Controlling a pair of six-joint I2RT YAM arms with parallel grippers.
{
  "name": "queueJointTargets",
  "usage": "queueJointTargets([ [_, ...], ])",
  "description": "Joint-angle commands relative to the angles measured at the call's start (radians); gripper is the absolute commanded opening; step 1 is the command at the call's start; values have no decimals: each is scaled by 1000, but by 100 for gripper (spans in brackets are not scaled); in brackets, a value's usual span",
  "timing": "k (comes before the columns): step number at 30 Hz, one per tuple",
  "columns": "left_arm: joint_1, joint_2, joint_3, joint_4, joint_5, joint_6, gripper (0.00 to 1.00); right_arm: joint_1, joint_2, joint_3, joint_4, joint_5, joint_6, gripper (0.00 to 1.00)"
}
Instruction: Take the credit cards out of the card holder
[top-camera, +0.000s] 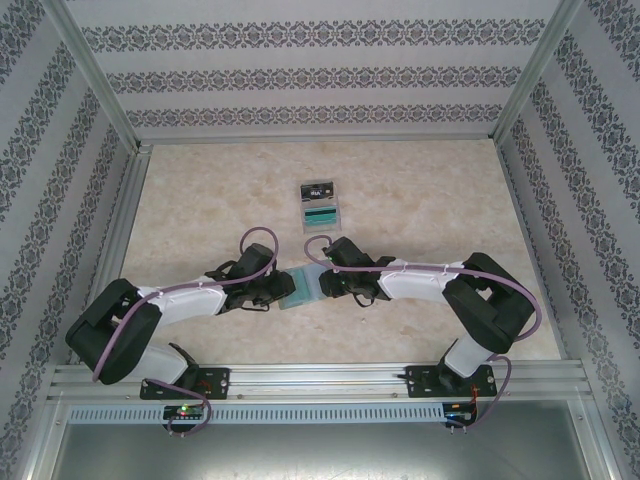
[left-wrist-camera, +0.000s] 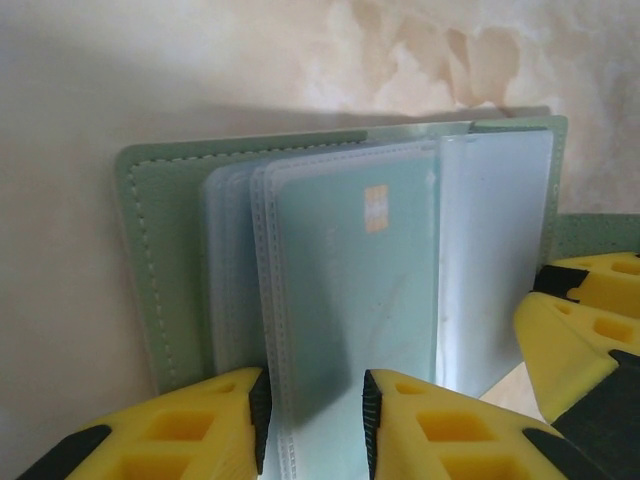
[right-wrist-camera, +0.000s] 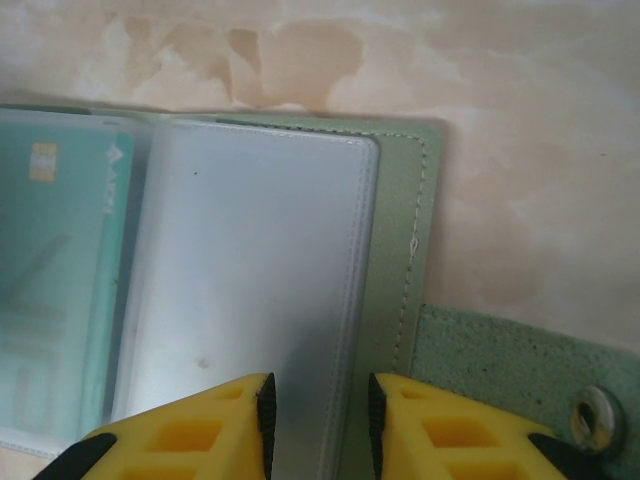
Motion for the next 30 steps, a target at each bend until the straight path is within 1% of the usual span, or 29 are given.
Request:
queueJointTargets([
  [1, 9, 14, -5, 59, 36, -1, 34, -2, 18, 18, -2, -13, 6, 33],
  [7, 5, -2, -2, 87, 56, 7, 37, -2, 29, 23, -1, -18, 9, 33],
  [12, 3, -24, 5, 63, 50, 15, 37, -2, 32, 24, -2, -18, 9, 33],
  [18, -12, -41, 28, 71, 68, 28, 38, -2, 35, 26, -3, -19, 9, 34],
  [23, -32, -32, 62, 74, 78, 39, 38, -2, 34, 26, -5, -15, 8, 34],
  [30, -70, 5, 106, 124, 99, 51, 38, -11, 28, 21, -7, -6, 17, 34],
])
